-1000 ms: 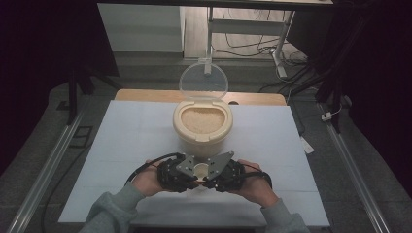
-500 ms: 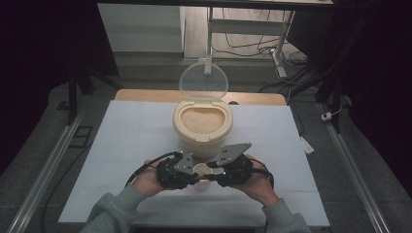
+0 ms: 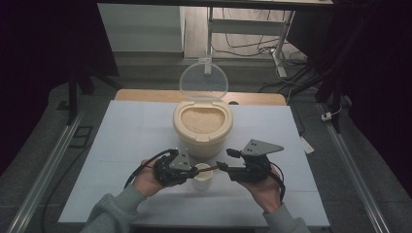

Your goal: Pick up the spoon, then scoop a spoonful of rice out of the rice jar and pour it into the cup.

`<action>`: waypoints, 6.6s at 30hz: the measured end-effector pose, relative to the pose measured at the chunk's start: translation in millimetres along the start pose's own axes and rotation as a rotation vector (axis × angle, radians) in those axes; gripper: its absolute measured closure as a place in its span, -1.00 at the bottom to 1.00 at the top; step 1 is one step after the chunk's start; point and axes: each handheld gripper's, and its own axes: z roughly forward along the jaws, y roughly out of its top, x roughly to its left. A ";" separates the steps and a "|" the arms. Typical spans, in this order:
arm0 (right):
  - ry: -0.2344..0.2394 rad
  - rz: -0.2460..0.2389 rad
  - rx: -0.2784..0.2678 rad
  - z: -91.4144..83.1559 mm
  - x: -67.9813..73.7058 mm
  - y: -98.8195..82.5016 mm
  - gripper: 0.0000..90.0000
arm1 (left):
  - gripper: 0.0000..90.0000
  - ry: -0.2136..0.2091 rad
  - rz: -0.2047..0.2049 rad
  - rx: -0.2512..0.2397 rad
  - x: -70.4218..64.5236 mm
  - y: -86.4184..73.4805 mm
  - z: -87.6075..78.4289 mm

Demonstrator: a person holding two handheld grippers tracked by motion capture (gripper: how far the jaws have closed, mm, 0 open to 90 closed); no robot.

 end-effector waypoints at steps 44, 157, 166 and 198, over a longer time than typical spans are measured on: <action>0.115 0.543 -0.251 16.7 12.0 -30.3 0.62 | 0.80 0.258 0.085 -0.044 -39.4 13.8 11.6; -0.042 0.294 -0.562 -20.1 -81.0 61.6 0.84 | -0.57 0.162 -0.481 -0.144 7.7 -143.2 -50.1; -0.156 0.267 -0.510 -4.9 -90.0 76.2 0.84 | -0.58 0.153 -0.486 -0.132 8.4 -143.9 -48.1; -0.104 0.677 -0.318 48.4 -110.8 46.2 0.83 | -0.57 0.147 -0.482 -0.118 8.6 -144.9 -44.6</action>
